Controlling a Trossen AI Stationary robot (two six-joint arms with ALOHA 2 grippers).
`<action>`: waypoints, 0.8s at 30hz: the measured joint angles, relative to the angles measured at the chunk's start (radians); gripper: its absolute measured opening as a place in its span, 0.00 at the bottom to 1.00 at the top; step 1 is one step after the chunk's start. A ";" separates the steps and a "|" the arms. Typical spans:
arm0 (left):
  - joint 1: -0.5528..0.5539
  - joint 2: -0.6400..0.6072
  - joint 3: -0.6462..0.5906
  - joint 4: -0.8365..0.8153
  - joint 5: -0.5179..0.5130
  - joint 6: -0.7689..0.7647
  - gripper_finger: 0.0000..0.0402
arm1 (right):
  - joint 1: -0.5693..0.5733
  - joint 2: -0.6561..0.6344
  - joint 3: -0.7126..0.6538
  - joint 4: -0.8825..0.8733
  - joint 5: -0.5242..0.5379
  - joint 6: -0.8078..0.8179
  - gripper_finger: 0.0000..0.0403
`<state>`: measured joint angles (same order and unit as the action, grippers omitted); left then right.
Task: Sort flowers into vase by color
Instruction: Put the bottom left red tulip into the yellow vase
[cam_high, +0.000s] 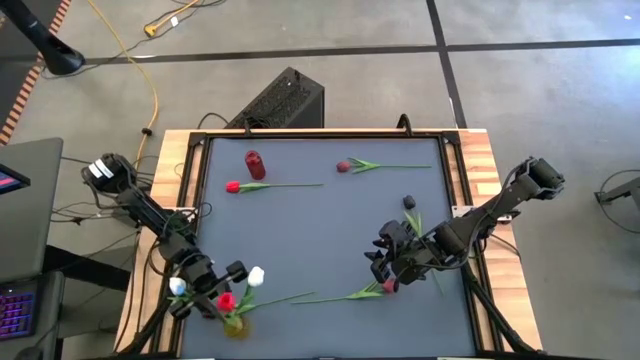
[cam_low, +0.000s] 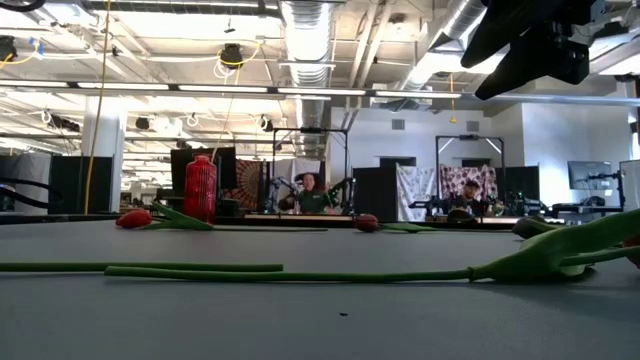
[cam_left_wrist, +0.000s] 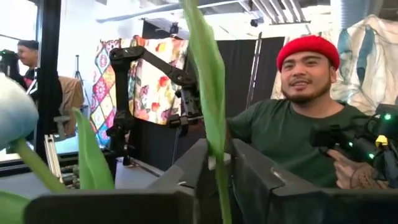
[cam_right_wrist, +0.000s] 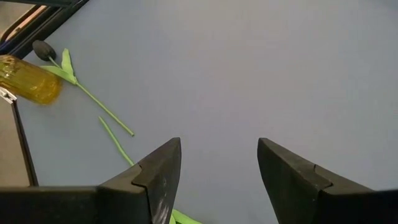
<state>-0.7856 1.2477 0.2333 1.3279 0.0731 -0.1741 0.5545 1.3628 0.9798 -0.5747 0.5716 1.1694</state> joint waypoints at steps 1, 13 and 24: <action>0.000 -0.004 0.000 -0.006 0.000 -0.001 0.17 | 0.000 0.000 0.000 0.000 -0.002 0.000 0.59; 0.000 -0.114 0.000 -0.139 0.008 -0.008 0.37 | 0.000 0.000 0.000 0.000 -0.011 -0.002 0.59; 0.000 -0.337 0.000 -0.349 -0.030 0.034 0.38 | 0.000 0.000 0.000 0.000 -0.019 -0.003 0.59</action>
<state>-0.7856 0.9107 0.2334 0.9790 0.0426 -0.1398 0.5549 1.3628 0.9798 -0.5747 0.5529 1.1660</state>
